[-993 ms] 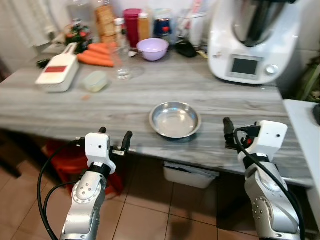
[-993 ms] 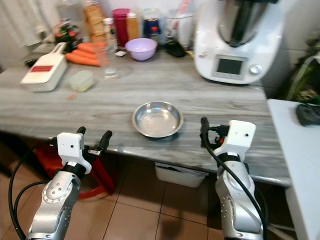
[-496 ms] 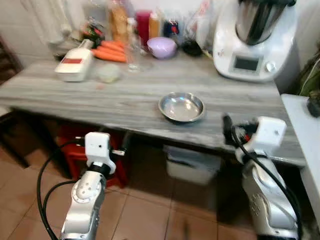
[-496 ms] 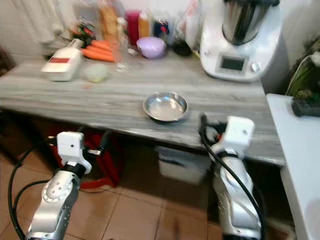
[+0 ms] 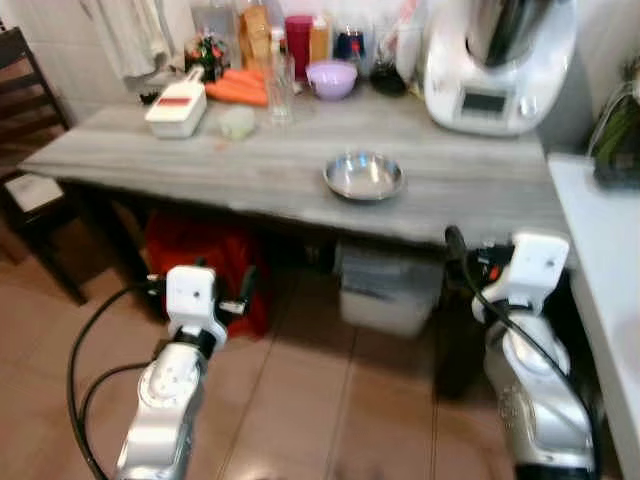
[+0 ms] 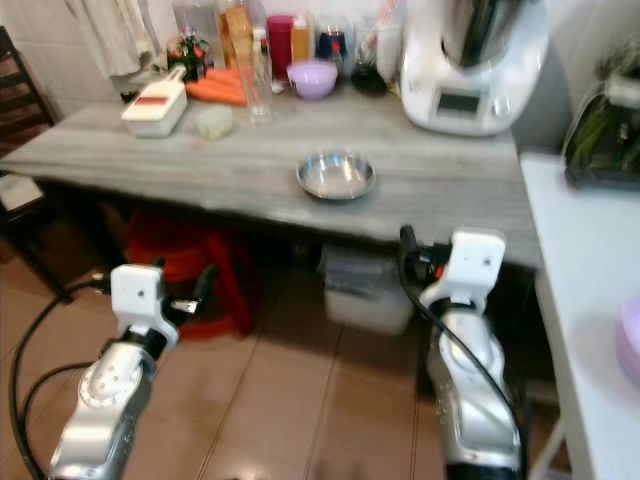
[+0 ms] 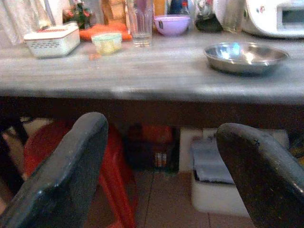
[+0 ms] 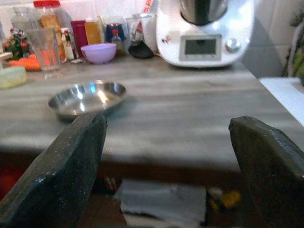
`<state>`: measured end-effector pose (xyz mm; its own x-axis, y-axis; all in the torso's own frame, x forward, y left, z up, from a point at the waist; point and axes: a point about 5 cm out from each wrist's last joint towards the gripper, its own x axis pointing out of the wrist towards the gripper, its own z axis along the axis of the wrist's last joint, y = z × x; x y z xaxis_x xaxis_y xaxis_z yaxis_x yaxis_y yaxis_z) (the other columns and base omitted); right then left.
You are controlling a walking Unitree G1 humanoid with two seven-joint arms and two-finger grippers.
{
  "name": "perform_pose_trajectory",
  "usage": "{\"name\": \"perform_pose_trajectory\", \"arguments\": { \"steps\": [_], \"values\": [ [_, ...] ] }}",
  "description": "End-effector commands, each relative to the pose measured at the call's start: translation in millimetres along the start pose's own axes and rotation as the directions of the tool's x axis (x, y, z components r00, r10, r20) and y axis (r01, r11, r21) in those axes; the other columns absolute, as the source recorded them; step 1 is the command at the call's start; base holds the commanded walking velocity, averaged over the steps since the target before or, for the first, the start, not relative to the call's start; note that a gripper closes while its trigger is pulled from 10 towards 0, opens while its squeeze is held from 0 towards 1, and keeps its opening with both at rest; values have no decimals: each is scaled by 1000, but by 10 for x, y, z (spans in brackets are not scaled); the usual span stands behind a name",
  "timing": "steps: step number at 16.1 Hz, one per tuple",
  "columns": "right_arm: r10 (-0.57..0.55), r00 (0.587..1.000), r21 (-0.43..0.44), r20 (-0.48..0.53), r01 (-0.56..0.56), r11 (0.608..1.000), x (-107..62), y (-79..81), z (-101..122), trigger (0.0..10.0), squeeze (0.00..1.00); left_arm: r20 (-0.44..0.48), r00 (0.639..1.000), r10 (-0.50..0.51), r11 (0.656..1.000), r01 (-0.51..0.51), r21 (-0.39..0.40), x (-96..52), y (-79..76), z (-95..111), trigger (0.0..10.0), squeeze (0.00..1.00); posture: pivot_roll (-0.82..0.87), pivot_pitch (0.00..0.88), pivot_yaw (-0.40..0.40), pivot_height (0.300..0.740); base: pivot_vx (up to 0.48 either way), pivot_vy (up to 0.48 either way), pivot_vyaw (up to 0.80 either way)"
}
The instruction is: Setting the table
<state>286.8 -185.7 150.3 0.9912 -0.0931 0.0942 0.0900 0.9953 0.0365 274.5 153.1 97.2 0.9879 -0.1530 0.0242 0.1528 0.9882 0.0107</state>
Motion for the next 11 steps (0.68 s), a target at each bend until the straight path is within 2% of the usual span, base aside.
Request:
{"name": "perform_pose_trajectory", "arguments": {
  "steps": [1, 5, 7, 9, 11],
  "values": [
    [0, 999, -1, 34, 0, 1000, 26, 6, 71, 10000, 0, 3, 1000, -8, 1000, 8, 8, 9, -15, 19, 10000, 0, -72, 31, 27, 740, -292, 0, 0],
    [-18, 1000, 42, 7, 18, 999, 35, -16, 40, 10000, 0, 6, 1000, -15, 1000, 15, 14, 18, -23, 28, 10000, 0, -69, 35, 28, 740, -293, 0, 0],
    [-16, 1000, 45, -1, 16, 999, 26, -10, 24, 10000, 0, 21, 999, -41, 998, 41, 40, 19, -56, 38, 10000, 0, -71, 38, 27, 740, 0, 0, 0],
    [-14, 1000, 41, -5, 14, 999, 30, 1, 21, 10000, 0, 33, 997, -71, 997, 71, 12, 19, -83, 53, 10000, 0, -73, 41, 25, 740, 0, 0, 0],
    [-12, 1000, 41, -7, 12, 999, 33, 3, 20, 10000, 0, 37, 996, -81, 996, 79, 35, 21, -85, 66, 10000, 0, -73, 41, 25, 740, 0, 0, 0]
  ]
}}
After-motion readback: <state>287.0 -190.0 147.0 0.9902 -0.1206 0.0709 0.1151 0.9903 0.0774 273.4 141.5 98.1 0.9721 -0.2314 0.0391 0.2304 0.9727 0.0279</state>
